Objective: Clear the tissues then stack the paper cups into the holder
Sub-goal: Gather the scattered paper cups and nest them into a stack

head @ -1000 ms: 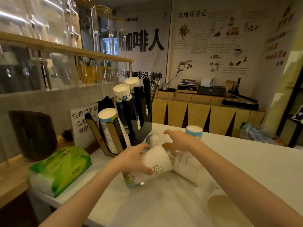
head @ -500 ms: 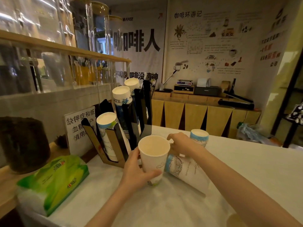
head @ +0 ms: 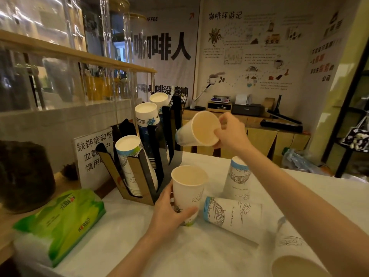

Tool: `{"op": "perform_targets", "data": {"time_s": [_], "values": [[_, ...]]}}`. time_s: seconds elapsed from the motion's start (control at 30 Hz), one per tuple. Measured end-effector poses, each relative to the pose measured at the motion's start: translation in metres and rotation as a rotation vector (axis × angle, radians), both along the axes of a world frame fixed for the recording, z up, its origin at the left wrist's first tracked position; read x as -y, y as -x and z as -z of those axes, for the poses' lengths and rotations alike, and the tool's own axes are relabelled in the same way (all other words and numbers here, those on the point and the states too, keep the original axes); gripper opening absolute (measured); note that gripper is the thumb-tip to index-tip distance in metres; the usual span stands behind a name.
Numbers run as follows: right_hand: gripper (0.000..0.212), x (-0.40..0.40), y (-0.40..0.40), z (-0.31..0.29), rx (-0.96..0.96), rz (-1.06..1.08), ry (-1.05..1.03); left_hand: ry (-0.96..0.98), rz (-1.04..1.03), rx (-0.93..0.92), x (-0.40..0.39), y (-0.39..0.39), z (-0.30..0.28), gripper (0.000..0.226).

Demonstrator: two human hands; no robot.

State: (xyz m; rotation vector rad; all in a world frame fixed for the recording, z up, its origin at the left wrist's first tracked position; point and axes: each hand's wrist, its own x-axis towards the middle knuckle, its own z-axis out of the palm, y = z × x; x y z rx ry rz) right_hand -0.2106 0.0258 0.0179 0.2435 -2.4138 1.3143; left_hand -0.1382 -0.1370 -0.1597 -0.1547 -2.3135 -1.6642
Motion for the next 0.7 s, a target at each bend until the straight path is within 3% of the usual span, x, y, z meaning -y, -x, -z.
{"op": "perform_targets", "data": {"time_s": [0.13, 0.27, 0.57, 0.7], "values": [[0.037, -0.008, -0.017, -0.033, 0.092, -0.096, -0.018, -0.005, 0.017, 0.001, 0.000, -0.001, -0.001, 0.091], [0.036, -0.006, -0.031, -0.042, 0.101, -0.187, -0.215, -0.022, 0.026, -0.003, 0.000, -0.002, -0.003, 0.088], [0.033, 0.024, -0.036, 0.018, 0.159, -0.227, -0.604, -0.014, 0.012, -0.003, -0.001, -0.004, 0.000, 0.091], [0.028, 0.022, -0.036, 0.039, 0.156, -0.202, -0.607, -0.008, 0.010, 0.000, -0.001, -0.003, 0.001, 0.091]]}}
